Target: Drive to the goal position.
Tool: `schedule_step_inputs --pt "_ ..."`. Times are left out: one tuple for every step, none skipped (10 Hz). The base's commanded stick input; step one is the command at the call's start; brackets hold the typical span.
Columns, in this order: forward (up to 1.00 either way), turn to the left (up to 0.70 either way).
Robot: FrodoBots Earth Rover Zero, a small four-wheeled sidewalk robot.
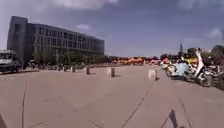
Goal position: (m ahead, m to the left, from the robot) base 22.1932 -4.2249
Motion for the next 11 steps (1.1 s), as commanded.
schedule_step_inputs --pt "1.0 0.0" --pt "1.0 0.0" --pt "1.0 0.0" --pt "1.0 0.0" --pt "1.0 0.0" --pt "1.0 0.0" --pt "1.0 0.0" --pt "1.0 0.0" --pt "1.0 0.0" --pt "1.0 0.0" --pt "1.0 0.0"
